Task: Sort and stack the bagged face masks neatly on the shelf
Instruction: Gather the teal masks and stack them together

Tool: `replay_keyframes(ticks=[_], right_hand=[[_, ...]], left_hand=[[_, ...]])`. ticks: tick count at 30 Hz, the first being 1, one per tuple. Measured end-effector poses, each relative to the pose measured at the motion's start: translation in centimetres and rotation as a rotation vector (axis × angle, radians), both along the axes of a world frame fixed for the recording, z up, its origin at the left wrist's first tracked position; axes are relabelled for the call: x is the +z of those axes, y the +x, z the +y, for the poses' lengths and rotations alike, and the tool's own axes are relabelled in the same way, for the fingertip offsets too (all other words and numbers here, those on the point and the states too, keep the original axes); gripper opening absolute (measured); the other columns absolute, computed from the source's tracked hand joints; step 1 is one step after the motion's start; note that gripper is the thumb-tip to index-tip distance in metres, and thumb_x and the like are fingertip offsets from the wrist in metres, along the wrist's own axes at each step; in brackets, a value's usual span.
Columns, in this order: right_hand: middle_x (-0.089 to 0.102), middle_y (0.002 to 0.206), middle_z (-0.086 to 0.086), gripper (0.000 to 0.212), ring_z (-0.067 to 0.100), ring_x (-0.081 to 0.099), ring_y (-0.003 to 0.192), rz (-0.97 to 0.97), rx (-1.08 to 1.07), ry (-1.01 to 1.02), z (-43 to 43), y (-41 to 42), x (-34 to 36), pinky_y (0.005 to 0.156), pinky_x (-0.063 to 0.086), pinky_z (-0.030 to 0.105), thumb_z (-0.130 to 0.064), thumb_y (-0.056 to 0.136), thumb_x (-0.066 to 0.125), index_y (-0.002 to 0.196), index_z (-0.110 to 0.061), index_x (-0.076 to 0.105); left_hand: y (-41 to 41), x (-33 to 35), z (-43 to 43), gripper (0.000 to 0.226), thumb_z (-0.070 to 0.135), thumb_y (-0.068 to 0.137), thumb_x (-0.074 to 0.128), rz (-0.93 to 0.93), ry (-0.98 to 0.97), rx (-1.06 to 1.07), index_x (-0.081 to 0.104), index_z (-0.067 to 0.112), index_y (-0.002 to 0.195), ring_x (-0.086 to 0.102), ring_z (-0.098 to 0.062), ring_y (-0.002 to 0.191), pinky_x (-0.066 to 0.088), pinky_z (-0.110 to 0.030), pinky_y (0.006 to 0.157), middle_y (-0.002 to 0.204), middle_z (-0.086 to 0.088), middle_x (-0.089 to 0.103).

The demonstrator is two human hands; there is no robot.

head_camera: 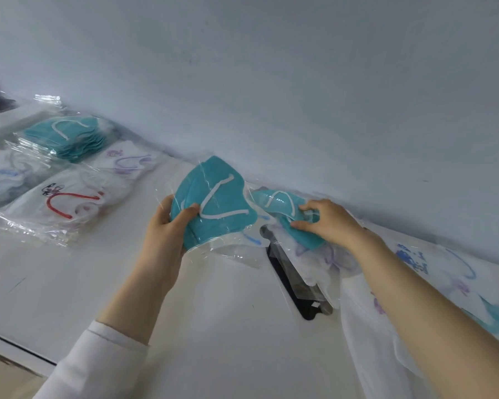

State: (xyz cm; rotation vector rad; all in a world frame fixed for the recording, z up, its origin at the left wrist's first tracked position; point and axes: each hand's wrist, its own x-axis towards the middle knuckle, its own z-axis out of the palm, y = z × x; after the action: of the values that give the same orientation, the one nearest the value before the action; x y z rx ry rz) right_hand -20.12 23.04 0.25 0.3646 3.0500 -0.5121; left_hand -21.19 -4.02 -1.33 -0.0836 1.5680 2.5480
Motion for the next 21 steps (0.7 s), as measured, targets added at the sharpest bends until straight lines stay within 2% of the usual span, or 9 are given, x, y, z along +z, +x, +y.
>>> replay_keyframes(ticks=[2,5,8,9,11,13,15,18,21], right_hand=[[0.055,0.132,0.001,0.038,0.021,0.047,0.123,0.124,0.049,0.087,0.1,0.6,0.2,0.097,0.036,0.032,-0.043,0.084,0.063,0.111,-0.018,0.067],[0.063,0.123,-0.002,0.02,0.017,0.057,0.116,0.448,0.056,0.053,0.6,2.0,0.9,0.095,0.041,0.032,-0.03,0.088,0.061,0.097,-0.016,0.072],[0.071,0.095,0.002,0.01,0.006,0.067,0.084,0.818,-0.103,-0.19,0.6,3.6,2.1,0.076,0.052,0.019,-0.023,0.087,0.063,0.088,-0.015,0.069],[0.07,0.088,0.004,0.009,0.01,0.068,0.077,0.883,-0.19,-0.326,0.2,4.2,2.7,0.07,0.054,0.02,-0.025,0.088,0.061,0.086,-0.017,0.065],[0.068,0.08,0.006,0.011,0.016,0.068,0.066,0.912,-0.313,-0.676,-0.8,5.5,4.0,0.059,0.057,0.024,-0.023,0.092,0.058,0.083,-0.017,0.06],[0.067,0.071,0.003,0.013,0.009,0.065,0.055,0.851,-0.383,-0.97,-1.8,6.7,4.8,0.052,0.054,0.021,-0.02,0.093,0.055,0.081,-0.017,0.059],[0.068,0.062,-0.002,0.016,0.005,0.064,0.053,0.745,-0.405,-1.185,-2.6,7.6,4.9,0.051,0.053,0.019,-0.019,0.094,0.053,0.079,-0.014,0.058],[0.068,0.068,-0.001,0.017,0.007,0.065,0.063,0.605,-0.404,-1.249,-3.9,8.5,3.7,0.06,0.055,0.019,-0.016,0.093,0.053,0.078,-0.01,0.06],[0.066,0.078,0.007,0.018,0.013,0.064,0.069,0.637,-0.455,-1.25,-4.6,9.0,2.4,0.068,0.055,0.025,-0.015,0.093,0.053,0.077,-0.009,0.058]], left_hand=[[0.1,0.0,-0.3,0.017,0.009,0.094,0.052,0.009,0.001,0.012,0.057,0.02,0.106,0.067,-0.014,0.079,0.059,-0.023,0.063,0.103,-0.004,0.066],[0.1,0.1,-0.6,0.017,0.007,0.094,0.051,0.049,0.003,0.057,0.058,0.021,0.1,0.067,-0.009,0.072,0.057,-0.02,0.062,0.097,-0.002,0.066],[0.4,0.3,-0.2,0.016,0.007,0.095,0.05,0.068,-0.014,0.077,0.056,0.022,0.098,0.065,-0.013,0.078,0.057,-0.022,0.064,0.098,-0.002,0.065],[0.6,0.4,0.2,0.015,0.007,0.094,0.051,0.073,-0.022,0.069,0.056,0.022,0.098,0.065,-0.015,0.08,0.057,-0.023,0.065,0.098,-0.002,0.065],[1.1,0.6,1.4,0.014,0.007,0.094,0.051,0.081,-0.038,0.036,0.055,0.02,0.096,0.064,-0.016,0.08,0.057,-0.024,0.067,0.095,-0.002,0.065],[1.6,0.8,2.9,0.012,0.007,0.094,0.052,0.084,-0.061,-0.002,0.054,0.019,0.096,0.064,-0.017,0.08,0.057,-0.026,0.067,0.095,-0.003,0.065],[2.4,1.1,4.2,0.012,0.007,0.093,0.053,0.086,-0.067,-0.052,0.055,0.017,0.1,0.066,-0.014,0.076,0.058,-0.025,0.065,0.093,-0.003,0.066],[3.7,1.8,5.7,0.017,0.009,0.093,0.052,0.078,-0.001,-0.197,0.057,0.017,0.107,0.069,-0.012,0.075,0.059,-0.024,0.067,0.093,-0.001,0.07],[4.7,2.2,6.3,0.019,0.014,0.093,0.051,0.064,0.105,-0.313,0.059,0.024,0.106,0.07,-0.012,0.081,0.058,-0.026,0.072,0.095,0.002,0.072]])
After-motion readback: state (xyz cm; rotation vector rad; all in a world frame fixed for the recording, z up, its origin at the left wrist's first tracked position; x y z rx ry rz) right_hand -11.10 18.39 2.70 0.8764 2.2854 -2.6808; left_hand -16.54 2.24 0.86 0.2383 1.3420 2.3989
